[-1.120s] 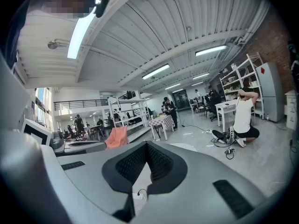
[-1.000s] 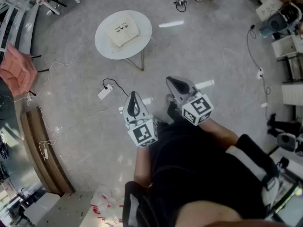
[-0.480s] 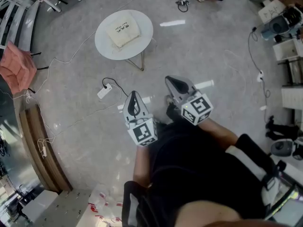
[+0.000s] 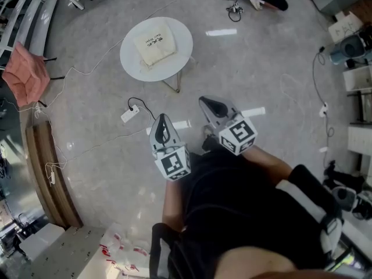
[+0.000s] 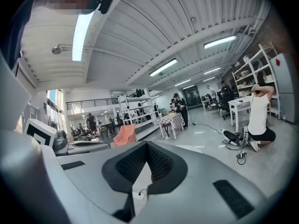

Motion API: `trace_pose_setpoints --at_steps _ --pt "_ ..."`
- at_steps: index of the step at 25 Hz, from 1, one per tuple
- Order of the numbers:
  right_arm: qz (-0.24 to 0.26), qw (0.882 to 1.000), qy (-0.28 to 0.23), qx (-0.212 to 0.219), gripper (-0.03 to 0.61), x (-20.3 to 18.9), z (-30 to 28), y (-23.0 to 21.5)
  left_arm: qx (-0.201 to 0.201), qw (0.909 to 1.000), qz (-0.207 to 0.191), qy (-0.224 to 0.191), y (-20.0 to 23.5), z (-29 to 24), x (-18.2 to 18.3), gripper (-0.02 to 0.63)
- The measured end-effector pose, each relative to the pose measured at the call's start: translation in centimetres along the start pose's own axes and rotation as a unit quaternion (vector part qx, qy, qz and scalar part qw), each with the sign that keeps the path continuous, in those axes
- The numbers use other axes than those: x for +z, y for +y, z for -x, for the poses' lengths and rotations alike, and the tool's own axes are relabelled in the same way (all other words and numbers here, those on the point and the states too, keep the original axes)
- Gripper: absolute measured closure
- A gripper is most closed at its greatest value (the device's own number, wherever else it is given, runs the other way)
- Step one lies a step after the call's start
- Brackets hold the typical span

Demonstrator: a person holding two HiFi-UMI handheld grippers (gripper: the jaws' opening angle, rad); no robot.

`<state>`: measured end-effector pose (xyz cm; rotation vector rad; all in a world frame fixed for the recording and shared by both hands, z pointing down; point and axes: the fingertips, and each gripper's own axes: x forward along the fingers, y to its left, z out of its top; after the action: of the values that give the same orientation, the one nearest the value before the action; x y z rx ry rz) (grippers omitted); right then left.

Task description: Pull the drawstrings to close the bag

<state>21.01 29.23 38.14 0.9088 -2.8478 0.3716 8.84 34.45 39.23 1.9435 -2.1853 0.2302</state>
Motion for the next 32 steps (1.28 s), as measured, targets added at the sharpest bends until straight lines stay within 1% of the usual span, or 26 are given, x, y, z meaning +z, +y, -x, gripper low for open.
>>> trace_pose_setpoints --at_steps 3,6,13,19,23,27,32 --pt "0.002 1.000 0.003 0.014 0.583 0.5 -1.3 -1.9 0.013 0.9998 -0.011 0.007 -0.3 -1.8 0.3 0.617" --pt "-0.002 1.000 0.009 0.022 0.583 0.7 -2.9 -3.5 0.022 0.9985 -0.047 0.021 0.1 -3.6 0.1 0.617" --pt "-0.012 0.999 0.035 0.025 0.583 -0.1 -7.6 -6.6 0.024 0.9975 -0.051 0.043 1.9 -9.0 -0.5 0.617" --pt "-0.007 0.999 0.033 0.009 0.583 -0.2 -12.6 -9.4 0.002 0.9969 -0.051 0.060 4.0 -14.5 -1.5 0.617" --pt "-0.012 0.999 0.045 -0.005 0.583 -0.4 -16.3 -10.5 -0.015 0.9961 -0.051 0.071 6.3 -18.0 -1.9 0.617" --pt "-0.011 0.998 0.062 -0.024 0.583 -0.9 -20.3 -11.2 -0.038 0.9933 -0.063 0.089 9.0 -21.5 -2.5 0.617" --pt "-0.007 0.995 0.086 -0.044 0.583 -1.6 -25.9 -12.0 -0.063 0.9881 -0.081 0.115 12.7 -25.9 -4.1 0.617"
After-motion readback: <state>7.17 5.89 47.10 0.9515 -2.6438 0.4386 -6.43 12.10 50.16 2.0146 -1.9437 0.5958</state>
